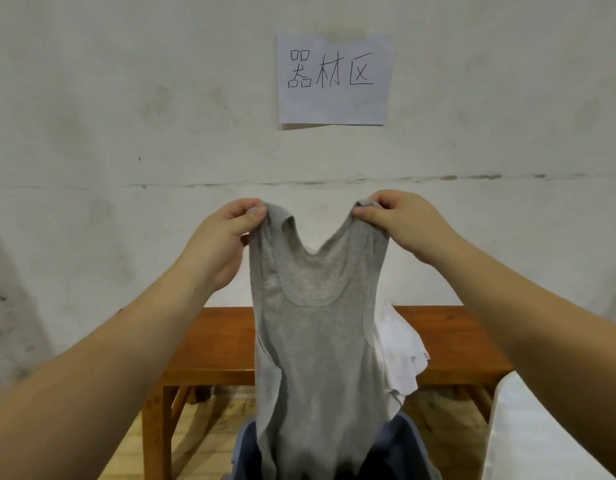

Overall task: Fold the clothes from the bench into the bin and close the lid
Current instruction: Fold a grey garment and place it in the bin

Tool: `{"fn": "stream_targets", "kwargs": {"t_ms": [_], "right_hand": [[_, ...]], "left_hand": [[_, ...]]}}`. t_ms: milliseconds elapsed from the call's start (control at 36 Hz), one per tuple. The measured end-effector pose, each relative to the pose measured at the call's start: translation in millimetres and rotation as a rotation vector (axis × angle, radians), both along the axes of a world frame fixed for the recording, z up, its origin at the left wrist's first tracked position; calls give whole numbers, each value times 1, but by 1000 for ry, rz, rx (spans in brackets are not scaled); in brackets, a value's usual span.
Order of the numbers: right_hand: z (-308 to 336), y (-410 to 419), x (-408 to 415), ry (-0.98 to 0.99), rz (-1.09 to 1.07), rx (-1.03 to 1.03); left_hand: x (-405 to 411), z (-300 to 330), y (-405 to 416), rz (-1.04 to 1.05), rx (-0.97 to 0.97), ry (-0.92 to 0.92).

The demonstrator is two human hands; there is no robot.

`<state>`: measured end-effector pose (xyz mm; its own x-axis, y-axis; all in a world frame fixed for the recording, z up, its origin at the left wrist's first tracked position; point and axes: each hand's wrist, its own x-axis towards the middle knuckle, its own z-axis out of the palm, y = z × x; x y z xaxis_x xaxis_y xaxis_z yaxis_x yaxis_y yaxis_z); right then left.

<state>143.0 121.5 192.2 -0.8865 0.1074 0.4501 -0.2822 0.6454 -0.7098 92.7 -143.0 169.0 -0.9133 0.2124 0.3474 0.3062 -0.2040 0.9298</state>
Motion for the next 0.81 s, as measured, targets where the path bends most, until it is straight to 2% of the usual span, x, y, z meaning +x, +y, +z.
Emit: {"fn": "stream_targets", "kwargs": {"t_ms": [111, 250, 333, 389, 444, 472, 528, 667, 806], "right_hand": [[12, -27, 0, 67, 0, 100], [15, -51, -1, 9, 74, 99], [2, -53, -1, -12, 130, -49], [-13, -51, -4, -42, 163, -290], [-36, -50, -8, -189, 233, -478], [-52, -48, -10, -282, 275, -457], [-92, -40, -12, -423, 374, -260], [-150, -35, -11, -652, 585, 51], [-166, -29, -18, -687, 496, 411]], "left_hand": [[17, 0, 30, -224, 62, -65], [26, -10, 56, -270, -123, -31], [22, -12, 57, -214, -127, -28], [20, -12, 53, -188, -87, -36], [17, -13, 48, -174, -49, -40], [15, -13, 46, -175, -36, -42], [12, -13, 42, -182, -21, -50], [6, -15, 34, -178, -5, -70], [0, -15, 20, -156, 3, -67]]}}
